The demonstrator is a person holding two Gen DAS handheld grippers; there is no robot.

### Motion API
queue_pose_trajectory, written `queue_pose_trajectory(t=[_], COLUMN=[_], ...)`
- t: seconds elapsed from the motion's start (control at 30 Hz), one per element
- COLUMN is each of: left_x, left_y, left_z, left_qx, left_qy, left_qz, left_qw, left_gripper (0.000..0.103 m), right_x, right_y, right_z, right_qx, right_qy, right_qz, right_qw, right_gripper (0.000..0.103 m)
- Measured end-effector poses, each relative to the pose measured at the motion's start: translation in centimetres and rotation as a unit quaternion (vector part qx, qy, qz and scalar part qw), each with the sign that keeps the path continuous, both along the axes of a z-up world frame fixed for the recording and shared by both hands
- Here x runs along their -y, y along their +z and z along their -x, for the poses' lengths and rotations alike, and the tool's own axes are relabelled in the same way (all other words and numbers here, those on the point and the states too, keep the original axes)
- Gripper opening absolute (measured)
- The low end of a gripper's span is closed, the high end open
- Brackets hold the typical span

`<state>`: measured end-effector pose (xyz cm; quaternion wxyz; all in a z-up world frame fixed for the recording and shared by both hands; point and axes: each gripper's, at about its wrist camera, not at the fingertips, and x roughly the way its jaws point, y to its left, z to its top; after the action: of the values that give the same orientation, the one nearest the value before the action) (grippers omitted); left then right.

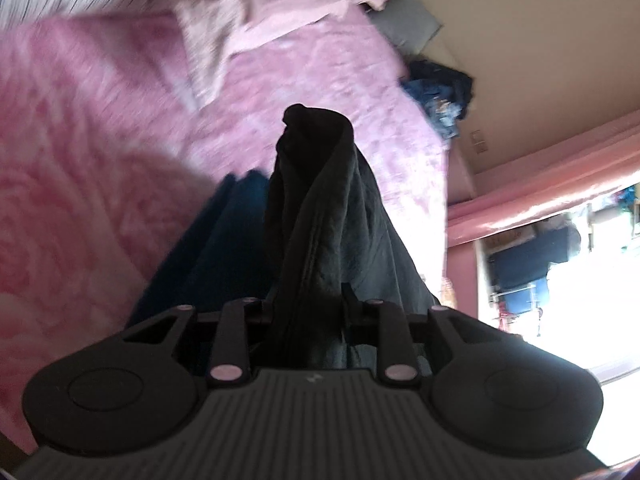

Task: Fold clothes
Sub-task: 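Lift and carry the folded trousers with both grippers toward the blue folded garment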

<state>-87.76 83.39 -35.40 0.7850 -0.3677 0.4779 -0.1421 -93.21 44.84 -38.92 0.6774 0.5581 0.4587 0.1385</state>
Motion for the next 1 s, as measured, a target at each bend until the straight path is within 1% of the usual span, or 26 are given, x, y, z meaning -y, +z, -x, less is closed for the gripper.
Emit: queue_pose_trajectory(t=[0.03, 0.07, 0.13, 0.17, 0.2, 0.23, 0.27, 0.3, 0.37, 0.43, 0.47, 0.53, 0.57, 0.6, 0.63, 0.67, 0.7, 0.8, 0.83, 0.87, 0.9, 0.97, 1.0], left_x=[0.0, -0.1, -0.4, -0.6, -0.8, -1.1, -1.4, -1.9, -2.5, -2.6, -2.6, -2.8, -2.9, -2.9, -2.8, -2.8, -2.5, -0.9, -0.4, -0.2, 0.0, 0.4, 0.7], left_y=[-1.1, -1.3, -1.1, -1.0, -0.4, 0.2, 0.8, 1.3, 2.2, 2.9, 3.1, 3.3, 3.4, 3.3, 3.1, 3.0, 2.9, 2.6, 2.6, 2.9, 3.3, 4.5, 5.3], left_z=[-0.1, 0.0, 0.2, 0.4, 0.7, 1.1, 1.5, 2.0, 3.6, 5.5, 6.8, 8.7, 9.7, 10.2, 10.5, 10.8, 10.7, 9.8, 9.7, 9.8, 10.0, 10.6, 10.9], left_qx=[-0.009, -0.011, -0.01, -0.009, -0.009, -0.008, -0.007, -0.007, -0.012, -0.013, -0.015, -0.022, -0.018, -0.017, -0.017, -0.017, -0.015, -0.004, -0.001, 0.002, 0.005, 0.009, 0.01], left_qy=[0.002, 0.005, 0.013, 0.016, 0.021, 0.027, 0.032, 0.039, 0.044, 0.042, 0.043, 0.051, 0.057, 0.06, 0.062, 0.065, 0.057, 0.028, 0.023, 0.023, 0.026, 0.032, 0.037], left_qz=[-0.009, -0.007, 0.003, 0.007, 0.002, -0.005, -0.012, -0.013, -0.012, -0.02, -0.018, -0.011, -0.014, -0.023, -0.033, -0.043, -0.062, -0.137, -0.154, -0.165, -0.174, -0.19, -0.201], left_qw=[0.9999, 0.9999, 0.9999, 0.9998, 0.9997, 0.9996, 0.9994, 0.9991, 0.9989, 0.9988, 0.9988, 0.9984, 0.9981, 0.9978, 0.9974, 0.9969, 0.9963, 0.9901, 0.9878, 0.9861, 0.9844, 0.9812, 0.9789], left_gripper=[0.032, 0.032, 0.034, 0.034, 0.034, 0.034, 0.035, 0.036, 0.037, 0.038, 0.039, 0.039, 0.037, 0.037, 0.028, 0.023, 0.022, 0.021, 0.021, 0.021, 0.021, 0.022, 0.021], right_x=[0.0, 0.0, 0.0, 0.1, 0.3, 0.8, 1.2, 1.6, 2.4, 2.6, 2.2, 1.3, 1.0, 0.8, 0.6, 0.4, 0.2, -0.6, -0.9, -1.3, -1.6, -1.7, -1.7], right_y=[-0.3, -0.6, -1.1, -0.5, 0.0, 0.6, 1.2, 1.8, 2.8, 3.4, 3.5, 4.6, 4.6, 4.3, 4.0, 3.7, 3.3, 1.5, 1.2, 1.0, 0.9, 3.0, 4.2], right_z=[-0.2, -0.5, -1.0, -1.3, -1.5, -1.2, -0.9, -0.5, 1.1, 3.2, 4.0, 6.0, 6.5, 6.6, 6.7, 6.8, 7.0, 7.2, 7.4, 7.6, 7.7, 7.5, 7.3], right_qx=[0.006, 0.013, 0.025, 0.023, 0.022, 0.025, 0.028, 0.03, 0.025, 0.011, 0.005, 0.006, 0.01, 0.009, 0.008, 0.007, 0.005, -0.011, -0.006, -0.002, 0.003, 0.024, 0.038], right_qy=[0.01, 0.02, 0.04, 0.053, 0.065, 0.067, 0.069, 0.071, 0.073, 0.071, 0.079, 0.089, 0.093, 0.091, 0.089, 0.086, 0.084, 0.083, 0.085, 0.086, 0.088, 0.123, 0.143], right_qz=[-0.001, -0.002, -0.004, 0.008, 0.02, 0.038, 0.055, 0.072, 0.092, 0.077, 0.06, 0.051, 0.056, 0.057, 0.058, 0.058, 0.059, 0.075, 0.097, 0.119, 0.141, 0.192, 0.214], right_qw=[1.0, 1.0, 0.999, 0.998, 0.997, 0.997, 0.996, 0.994, 0.993, 0.994, 0.995, 0.995, 0.994, 0.994, 0.994, 0.995, 0.995, 0.994, 0.992, 0.989, 0.986, 0.973, 0.966], right_gripper=[0.04, 0.04, 0.048, 0.051, 0.054, 0.056, 0.061, 0.064, 0.064, 0.064, 0.064, 0.062, 0.036, 0.004, 0.004, 0.003, 0.003, 0.003, 0.004, 0.016, 0.032, 0.038, 0.038])
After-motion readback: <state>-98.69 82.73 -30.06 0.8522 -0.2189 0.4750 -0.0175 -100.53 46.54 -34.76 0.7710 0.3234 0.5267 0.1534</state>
